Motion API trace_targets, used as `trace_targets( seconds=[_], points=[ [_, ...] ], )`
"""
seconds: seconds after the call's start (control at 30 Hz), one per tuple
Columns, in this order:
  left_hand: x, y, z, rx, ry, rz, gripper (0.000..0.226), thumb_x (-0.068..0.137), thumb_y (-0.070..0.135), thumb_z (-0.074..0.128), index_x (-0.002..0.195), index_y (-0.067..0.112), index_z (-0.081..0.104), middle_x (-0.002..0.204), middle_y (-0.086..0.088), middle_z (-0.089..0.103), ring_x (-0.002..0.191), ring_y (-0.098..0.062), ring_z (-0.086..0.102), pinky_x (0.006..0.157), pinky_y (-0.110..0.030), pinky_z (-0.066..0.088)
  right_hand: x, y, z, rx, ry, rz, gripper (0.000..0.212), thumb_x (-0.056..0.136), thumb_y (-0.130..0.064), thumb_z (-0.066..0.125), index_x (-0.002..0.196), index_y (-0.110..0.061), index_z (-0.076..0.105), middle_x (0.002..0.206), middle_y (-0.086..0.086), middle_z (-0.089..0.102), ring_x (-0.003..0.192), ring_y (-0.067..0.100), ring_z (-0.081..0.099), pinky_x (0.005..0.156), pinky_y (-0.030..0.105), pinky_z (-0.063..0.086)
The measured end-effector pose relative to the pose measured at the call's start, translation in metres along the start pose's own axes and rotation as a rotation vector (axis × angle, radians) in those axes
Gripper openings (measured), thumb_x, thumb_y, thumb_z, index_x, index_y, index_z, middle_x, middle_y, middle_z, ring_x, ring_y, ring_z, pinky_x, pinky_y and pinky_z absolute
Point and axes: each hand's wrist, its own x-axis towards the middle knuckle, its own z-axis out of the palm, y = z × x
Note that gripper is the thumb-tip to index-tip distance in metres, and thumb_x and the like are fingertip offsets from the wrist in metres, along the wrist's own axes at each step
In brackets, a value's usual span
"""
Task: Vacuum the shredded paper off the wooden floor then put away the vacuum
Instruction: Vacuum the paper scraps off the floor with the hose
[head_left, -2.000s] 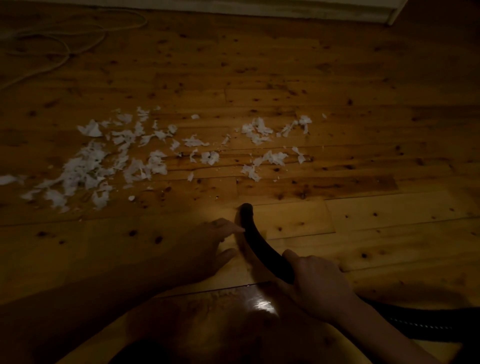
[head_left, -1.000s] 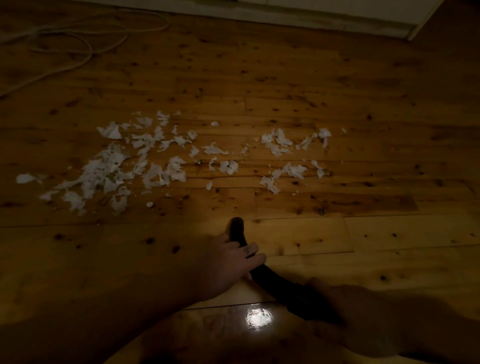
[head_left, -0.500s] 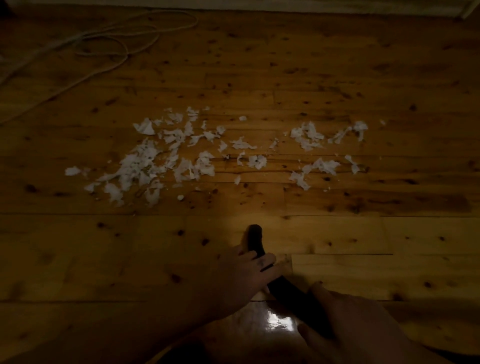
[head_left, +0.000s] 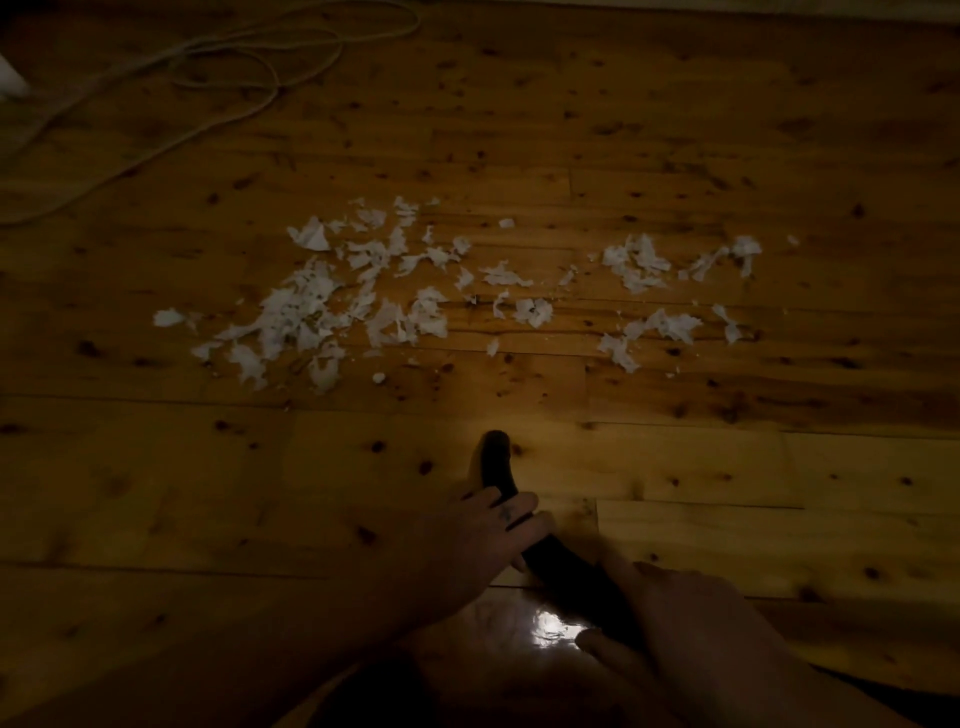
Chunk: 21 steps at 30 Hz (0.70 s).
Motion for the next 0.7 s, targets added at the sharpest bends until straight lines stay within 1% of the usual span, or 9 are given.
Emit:
trace_targets(
  seconds=[0.03,0.1,0.17,0.2,0.43,0.5,0.57,0.6,0.7],
  points=[
    [0.000,-0.002,0.000,0.010,0.010,-0.001,0.043,0.080,0.013,0.058,0.119,0.026,0.047,0.117,0.004,0.059,0.080,-0.016,0.061,0.066,-0.026,0.051,0.010,-0.004,-0.007,-0.132,-0.014,0.154,0.068,0.092,-0.065,0.041,0.148,-0.035,0.016,0.132,-0.008,0.054,0.111,0.017,0.060,0.082,0.031,0.043],
    [0.000,-0.005,-0.003,0.020,0.004,-0.026,0.038,0.083,0.015,0.038,0.119,0.026,0.048,0.117,0.004,0.059,0.078,-0.017,0.058,0.065,-0.028,0.050,0.014,0.008,-0.012,-0.236,0.116,0.037,0.071,0.092,-0.067,0.039,0.149,-0.036,0.012,0.132,-0.008,0.054,0.112,0.016,0.059,0.079,0.030,0.039],
    [-0.003,-0.008,-0.004,0.021,0.004,-0.050,0.039,0.085,0.015,0.032,0.118,0.026,0.049,0.115,0.004,0.059,0.076,-0.017,0.057,0.065,-0.029,0.050,0.024,-0.001,-0.006,-0.185,0.063,0.040,0.074,0.086,-0.076,0.032,0.147,-0.036,0.018,0.128,-0.010,0.057,0.110,0.014,0.059,0.077,0.028,0.038],
    [-0.004,-0.009,-0.005,0.021,0.001,-0.061,0.037,0.086,0.015,0.031,0.117,0.025,0.049,0.115,0.003,0.060,0.076,-0.017,0.057,0.065,-0.029,0.051,0.024,0.001,-0.010,-0.150,0.130,0.051,0.075,0.084,-0.079,0.029,0.144,-0.035,0.022,0.126,-0.010,0.058,0.109,0.014,0.059,0.077,0.028,0.039],
    [-0.011,-0.022,-0.010,0.045,0.037,-0.115,0.036,0.083,0.014,0.033,0.114,0.022,0.050,0.115,-0.002,0.061,0.073,-0.021,0.061,0.057,-0.030,0.052,0.047,0.001,-0.008,-0.094,0.194,0.033,0.049,0.091,-0.067,0.040,0.126,-0.034,0.033,0.114,-0.006,0.063,0.099,0.018,0.062,0.071,0.031,0.040],
    [-0.014,-0.028,-0.010,0.006,0.022,-0.141,0.036,0.081,0.011,0.056,0.115,0.021,0.050,0.118,-0.002,0.056,0.075,-0.022,0.063,0.057,-0.030,0.052,0.054,0.002,-0.005,-0.071,0.232,0.009,0.050,0.090,-0.067,0.042,0.127,-0.034,0.034,0.113,-0.006,0.063,0.098,0.018,0.062,0.072,0.031,0.043],
    [-0.015,-0.036,-0.011,-0.023,-0.040,-0.177,0.055,0.071,0.012,0.078,0.116,0.024,0.048,0.122,-0.001,0.055,0.078,-0.021,0.063,0.058,-0.028,0.049,0.061,0.001,-0.006,-0.060,0.229,-0.004,0.051,0.090,-0.067,0.043,0.126,-0.033,0.034,0.113,-0.006,0.063,0.099,0.018,0.062,0.073,0.031,0.043],
    [-0.015,-0.038,-0.013,-0.045,-0.103,-0.191,0.056,0.075,0.013,0.077,0.119,0.026,0.044,0.128,0.000,0.049,0.084,-0.022,0.062,0.062,-0.030,0.046,0.064,0.001,-0.005,-0.060,0.247,-0.018,0.050,0.090,-0.067,0.043,0.125,-0.033,0.035,0.113,-0.005,0.063,0.099,0.018,0.062,0.072,0.031,0.042],
    [-0.009,-0.043,-0.024,-0.092,-0.252,-0.199,0.039,0.099,0.029,0.049,0.134,0.028,0.030,0.146,0.001,0.027,0.111,-0.024,0.049,0.080,-0.035,0.040,0.069,0.002,-0.004,-0.082,0.265,-0.032,0.051,0.089,-0.069,0.042,0.124,-0.033,0.035,0.114,-0.004,0.064,0.101,0.020,0.062,0.071,0.031,0.039]
  ],
)
